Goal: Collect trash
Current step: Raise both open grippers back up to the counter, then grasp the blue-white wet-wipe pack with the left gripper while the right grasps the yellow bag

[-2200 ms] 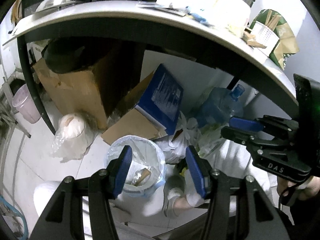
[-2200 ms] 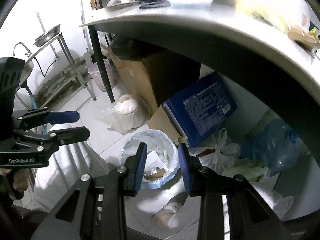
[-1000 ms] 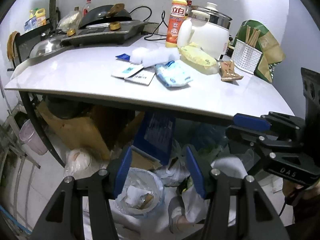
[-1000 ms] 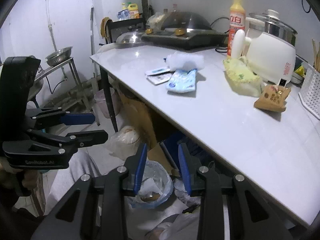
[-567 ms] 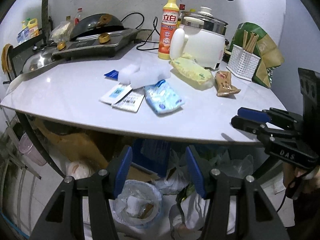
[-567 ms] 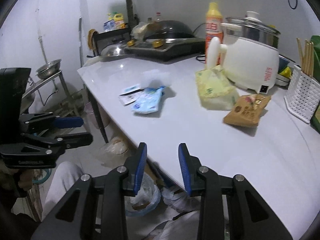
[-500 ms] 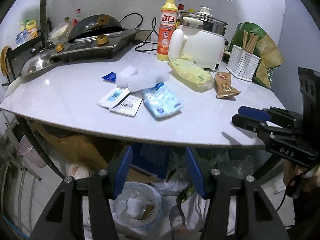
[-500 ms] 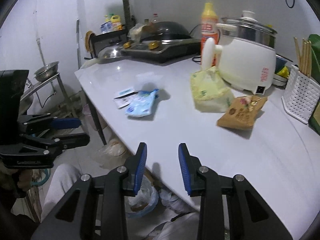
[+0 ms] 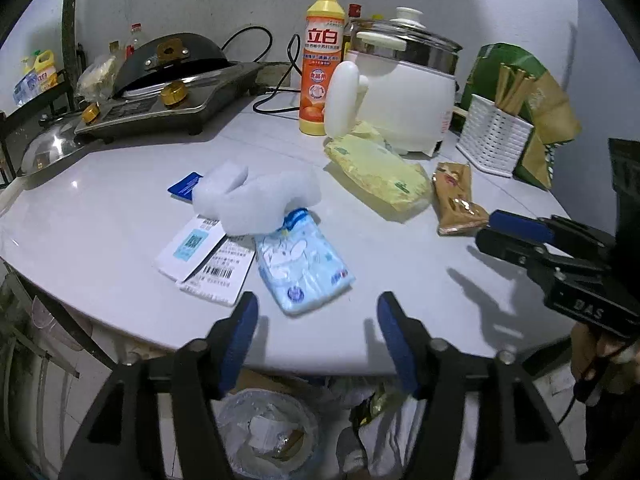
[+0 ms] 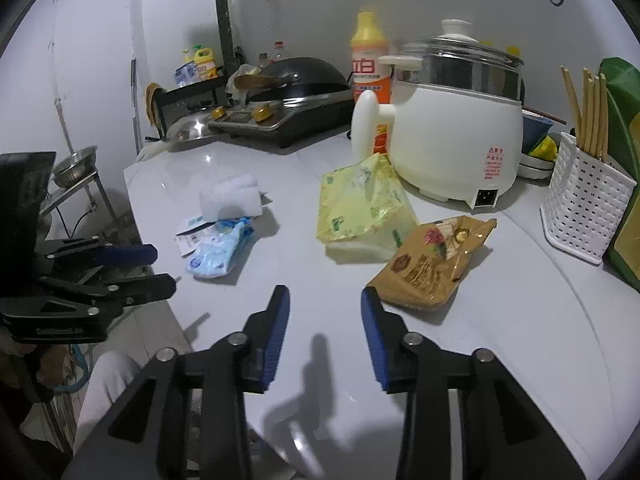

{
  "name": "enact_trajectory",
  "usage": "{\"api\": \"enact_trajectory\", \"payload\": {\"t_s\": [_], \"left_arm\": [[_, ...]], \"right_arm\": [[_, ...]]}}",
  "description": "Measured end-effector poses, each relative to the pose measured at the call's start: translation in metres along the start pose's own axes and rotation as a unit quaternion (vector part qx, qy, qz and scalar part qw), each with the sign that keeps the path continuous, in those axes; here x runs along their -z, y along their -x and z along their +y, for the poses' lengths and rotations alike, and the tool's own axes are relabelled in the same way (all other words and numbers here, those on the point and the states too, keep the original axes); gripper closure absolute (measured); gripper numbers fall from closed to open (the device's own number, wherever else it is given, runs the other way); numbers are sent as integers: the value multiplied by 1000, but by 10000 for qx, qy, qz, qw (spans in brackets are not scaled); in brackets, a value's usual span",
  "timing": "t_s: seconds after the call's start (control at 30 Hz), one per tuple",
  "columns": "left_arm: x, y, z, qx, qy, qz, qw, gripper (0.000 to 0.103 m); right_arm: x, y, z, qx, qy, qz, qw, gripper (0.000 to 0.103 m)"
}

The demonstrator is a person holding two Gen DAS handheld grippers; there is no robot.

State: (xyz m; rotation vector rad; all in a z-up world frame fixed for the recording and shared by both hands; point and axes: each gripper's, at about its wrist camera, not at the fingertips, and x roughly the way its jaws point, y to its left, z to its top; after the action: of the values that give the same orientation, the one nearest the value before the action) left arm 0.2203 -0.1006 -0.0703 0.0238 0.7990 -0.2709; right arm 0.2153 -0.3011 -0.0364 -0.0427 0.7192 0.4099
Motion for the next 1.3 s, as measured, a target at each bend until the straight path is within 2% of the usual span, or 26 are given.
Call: {"api": "enact_trajectory", "payload": {"t_s": [0.2,0.3,0.5,0.67,0.7,0.73,0.87,0.9,0.93,0.97,1.0,1.3], "left_arm": [[-13,-26,3,-38,145,38,9999,30],[-18,-37,4,-56,177,108,9998,30],[-22,-45,1,-102,-4,97,9999,30],[-21,-50,1,-141,-116,124,9998,30],[-21,-50,2,-117,-111,117,9998,32],[-21,-50,3,-111,-116,114,9998,41],[-20,-46,6,-57,-180,77,9998,56],[-20,-45,6,-60,-201,52,9998,62],[-21,-43,7,-53,-207,24,9998,74],[-22,-41,8,-29,-189,21,9998,82],[-23,-40,10,19,-159,22,9999,86],[-25,-24,15,207,-95,-202,9995,89]], "right_arm": [[-6,-9,-15,5,-126,-31,9999,67],[-10,-15,-20,37,-158,-22,9999,66],[-25,-25,-24,91,-184,-95,9997,51],[-38,-35,-21,126,-120,-144,9997,50],[-39,-36,-20,127,-113,-146,9997,50],[-41,-38,-19,130,-103,-147,9998,50],[-45,-46,-15,166,-59,-109,9998,50],[-46,-48,-13,180,-55,-100,9998,50],[-47,-51,-12,193,-47,-81,9998,50],[-48,-54,-11,204,-38,-70,9998,50],[-49,-57,-10,224,-25,-54,9997,50],[-60,-88,-4,449,14,261,9986,50]]}}
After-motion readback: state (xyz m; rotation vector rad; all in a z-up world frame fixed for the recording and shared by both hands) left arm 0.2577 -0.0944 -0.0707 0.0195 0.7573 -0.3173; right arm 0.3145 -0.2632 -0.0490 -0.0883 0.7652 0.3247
